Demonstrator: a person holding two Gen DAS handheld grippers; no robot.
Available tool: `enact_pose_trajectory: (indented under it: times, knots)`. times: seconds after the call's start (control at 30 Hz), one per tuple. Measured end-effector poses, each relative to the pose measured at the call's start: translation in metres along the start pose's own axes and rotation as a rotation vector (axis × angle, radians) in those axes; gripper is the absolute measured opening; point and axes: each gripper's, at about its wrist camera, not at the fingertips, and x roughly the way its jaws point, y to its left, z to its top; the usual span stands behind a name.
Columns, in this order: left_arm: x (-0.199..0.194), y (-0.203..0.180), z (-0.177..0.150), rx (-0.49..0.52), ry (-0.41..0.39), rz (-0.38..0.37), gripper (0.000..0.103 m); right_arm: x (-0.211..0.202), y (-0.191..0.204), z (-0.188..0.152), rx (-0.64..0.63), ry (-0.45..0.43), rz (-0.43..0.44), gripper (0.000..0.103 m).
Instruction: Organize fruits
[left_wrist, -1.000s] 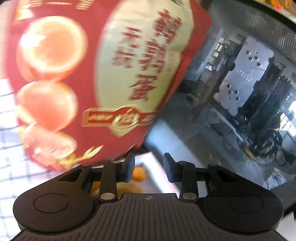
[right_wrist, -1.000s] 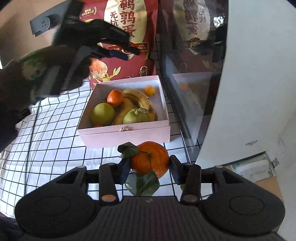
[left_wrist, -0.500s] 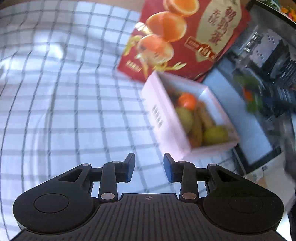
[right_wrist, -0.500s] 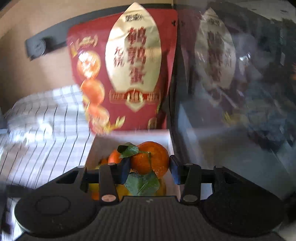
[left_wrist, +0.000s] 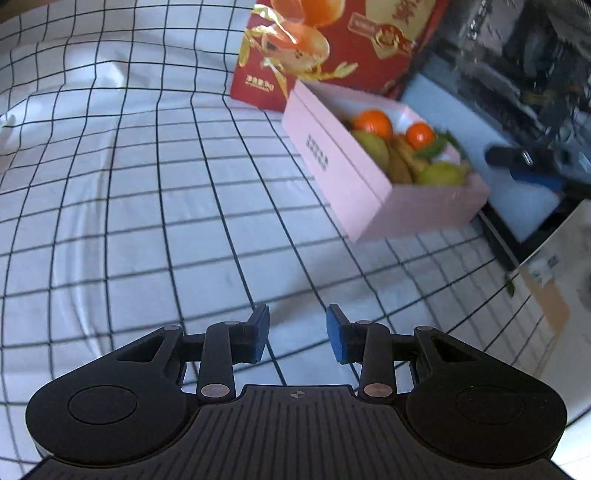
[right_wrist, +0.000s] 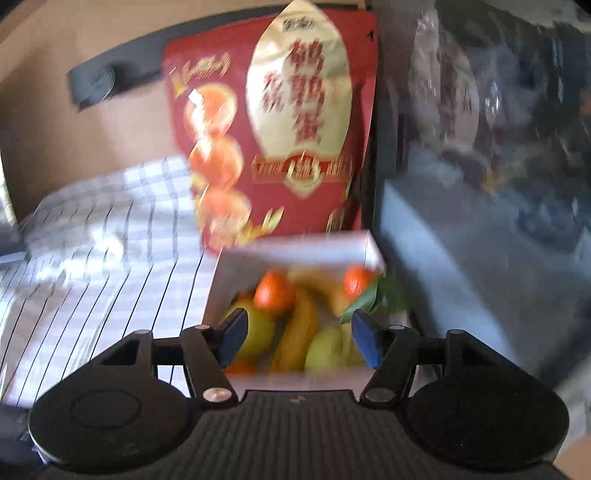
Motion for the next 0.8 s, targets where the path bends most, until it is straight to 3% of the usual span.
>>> enact_pose_trajectory:
  times: [0.13, 0.23, 0.33, 0.43, 0.53, 0.67, 0.73, 0.8]
  knots:
    - [0.003, -0.022, -0.013, 0.015, -0.083, 0.076, 0.039, -0.003, -0.005, -0.04, -0.029, 0.077, 0.023, 0.068]
    - [0.009, -0.04, -0.019, 0.012, -0.138, 0.155, 0.041, 0.016, -0.019, -0.063, -0.014, 0.161, 0.089, 0.068]
    - [0.019, -0.062, -0.02, 0.022, -0.171, 0.205, 0.05, 0.034, -0.027, -0.078, -0.014, 0.22, 0.105, 0.068]
    - [0.032, -0.08, -0.018, 0.055, -0.194, 0.266, 0.052, 0.05, -0.028, -0.086, -0.068, 0.215, 0.108, 0.069]
    - [0.036, -0.086, -0.017, 0.014, -0.216, 0.305, 0.052, 0.054, -0.027, -0.092, -0.1, 0.17, 0.053, 0.078]
    - [0.039, -0.093, -0.025, -0.005, -0.27, 0.352, 0.052, 0.062, -0.033, -0.095, -0.128, 0.142, 0.001, 0.1]
    - [0.041, -0.1, -0.029, 0.035, -0.287, 0.378, 0.047, 0.066, -0.04, -0.095, -0.11, 0.137, 0.01, 0.102]
    - [0.041, -0.101, -0.027, 0.009, -0.291, 0.372, 0.046, 0.065, -0.039, -0.098, -0.135, 0.108, 0.006, 0.103]
